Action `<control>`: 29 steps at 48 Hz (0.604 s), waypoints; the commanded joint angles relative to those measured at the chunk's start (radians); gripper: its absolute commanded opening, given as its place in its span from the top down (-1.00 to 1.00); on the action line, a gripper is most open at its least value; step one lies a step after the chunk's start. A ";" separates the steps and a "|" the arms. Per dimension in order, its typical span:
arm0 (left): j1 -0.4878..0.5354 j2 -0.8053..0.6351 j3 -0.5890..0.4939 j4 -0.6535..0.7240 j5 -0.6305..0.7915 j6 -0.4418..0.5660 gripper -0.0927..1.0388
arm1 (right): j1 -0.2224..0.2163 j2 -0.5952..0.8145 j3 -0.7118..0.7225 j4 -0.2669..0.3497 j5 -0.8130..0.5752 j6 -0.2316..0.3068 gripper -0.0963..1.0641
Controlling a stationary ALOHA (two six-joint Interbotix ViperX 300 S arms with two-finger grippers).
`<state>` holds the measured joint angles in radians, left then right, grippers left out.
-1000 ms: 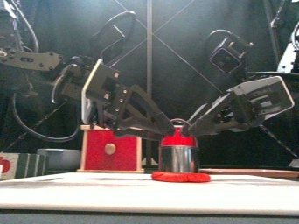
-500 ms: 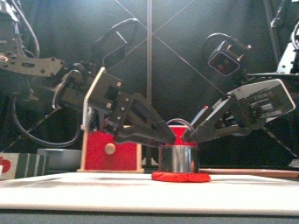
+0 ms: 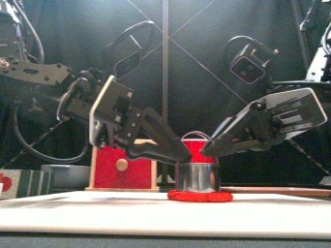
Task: Get the cutter from the drawer then cut the dough then place the extra dough in the bowl
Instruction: Cut the dough
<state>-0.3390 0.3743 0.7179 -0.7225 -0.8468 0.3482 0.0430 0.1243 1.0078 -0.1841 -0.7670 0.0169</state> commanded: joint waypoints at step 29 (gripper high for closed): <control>0.021 0.038 0.002 -0.052 0.150 -0.005 -0.28 | -0.011 0.175 0.029 0.112 0.046 0.012 0.06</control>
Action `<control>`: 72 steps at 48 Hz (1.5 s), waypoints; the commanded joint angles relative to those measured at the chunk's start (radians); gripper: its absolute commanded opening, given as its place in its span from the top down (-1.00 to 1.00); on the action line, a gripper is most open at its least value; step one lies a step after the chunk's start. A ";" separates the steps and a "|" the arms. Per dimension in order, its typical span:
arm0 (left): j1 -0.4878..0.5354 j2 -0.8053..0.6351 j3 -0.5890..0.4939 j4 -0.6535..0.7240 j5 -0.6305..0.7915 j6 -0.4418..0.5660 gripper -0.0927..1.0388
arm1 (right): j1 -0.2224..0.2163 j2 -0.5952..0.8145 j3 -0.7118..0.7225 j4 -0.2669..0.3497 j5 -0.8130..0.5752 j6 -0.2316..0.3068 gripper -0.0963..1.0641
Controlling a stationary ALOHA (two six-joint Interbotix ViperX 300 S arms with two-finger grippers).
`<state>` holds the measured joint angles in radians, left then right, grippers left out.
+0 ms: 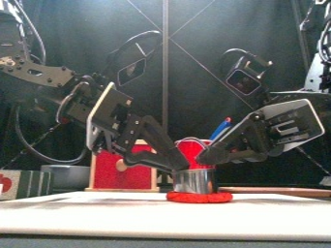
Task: Get the cutter from the drawer then cut the dough then place the extra dough in the bowl
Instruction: Cut the dough
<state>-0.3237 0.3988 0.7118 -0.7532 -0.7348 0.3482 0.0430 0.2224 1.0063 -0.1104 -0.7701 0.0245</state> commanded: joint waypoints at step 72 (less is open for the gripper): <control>0.057 -0.049 -0.002 0.130 0.077 -0.067 -0.31 | 0.018 -0.029 -0.008 0.100 0.103 -0.012 0.02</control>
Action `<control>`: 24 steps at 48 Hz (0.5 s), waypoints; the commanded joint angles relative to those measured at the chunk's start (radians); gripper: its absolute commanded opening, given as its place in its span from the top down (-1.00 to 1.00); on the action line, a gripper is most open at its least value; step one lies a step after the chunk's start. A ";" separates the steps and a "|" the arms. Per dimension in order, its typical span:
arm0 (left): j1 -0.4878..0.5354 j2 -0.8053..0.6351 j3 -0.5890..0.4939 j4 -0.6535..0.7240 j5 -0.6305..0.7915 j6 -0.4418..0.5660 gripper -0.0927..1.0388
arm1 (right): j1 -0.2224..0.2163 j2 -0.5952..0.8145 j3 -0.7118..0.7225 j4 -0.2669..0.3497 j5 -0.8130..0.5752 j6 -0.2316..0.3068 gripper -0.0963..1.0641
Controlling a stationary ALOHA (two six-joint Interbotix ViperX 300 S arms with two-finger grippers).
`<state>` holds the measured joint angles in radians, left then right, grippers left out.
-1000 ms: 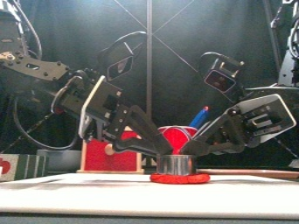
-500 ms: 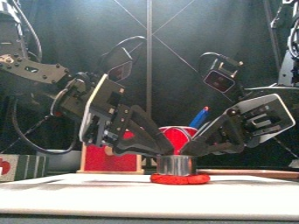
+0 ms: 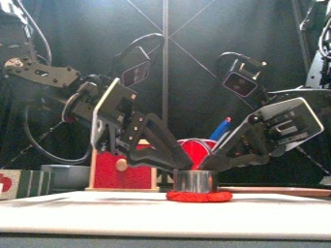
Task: Get the cutter from the drawer then cut the dough then place the extra dough in the bowl
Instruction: Cut the dough
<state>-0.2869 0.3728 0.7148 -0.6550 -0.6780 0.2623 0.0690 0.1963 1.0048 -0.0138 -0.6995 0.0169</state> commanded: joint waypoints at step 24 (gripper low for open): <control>0.057 -0.081 -0.040 0.107 -0.017 0.040 -0.62 | 0.021 -0.005 -0.020 0.011 0.046 0.000 -0.35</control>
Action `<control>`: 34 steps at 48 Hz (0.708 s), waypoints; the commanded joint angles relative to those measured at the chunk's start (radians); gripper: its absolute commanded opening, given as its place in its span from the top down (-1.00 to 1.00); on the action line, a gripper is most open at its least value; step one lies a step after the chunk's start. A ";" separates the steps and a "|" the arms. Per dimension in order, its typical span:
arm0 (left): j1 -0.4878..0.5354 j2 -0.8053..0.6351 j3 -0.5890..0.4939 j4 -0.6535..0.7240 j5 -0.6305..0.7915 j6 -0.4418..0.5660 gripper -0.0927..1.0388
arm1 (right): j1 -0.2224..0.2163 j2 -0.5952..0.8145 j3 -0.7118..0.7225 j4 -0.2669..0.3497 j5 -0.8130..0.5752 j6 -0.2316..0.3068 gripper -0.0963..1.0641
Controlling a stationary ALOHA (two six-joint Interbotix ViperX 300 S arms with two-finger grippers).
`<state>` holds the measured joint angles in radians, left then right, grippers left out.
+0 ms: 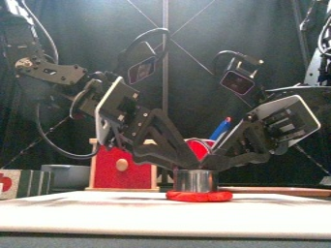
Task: Get the cutter from the drawer then cut the dough then place the extra dough in the bowl
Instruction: Cut the dough
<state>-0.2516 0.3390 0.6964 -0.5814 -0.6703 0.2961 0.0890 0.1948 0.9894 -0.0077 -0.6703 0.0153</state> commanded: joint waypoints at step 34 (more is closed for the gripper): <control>-0.011 -0.181 0.124 0.035 -0.092 0.005 -0.55 | 0.000 -0.095 -0.072 -0.028 0.169 -0.002 -0.38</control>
<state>-0.2531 0.1810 0.8191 -0.5338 -0.7532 0.3007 0.0920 0.1473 0.9357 -0.0230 -0.5354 0.0169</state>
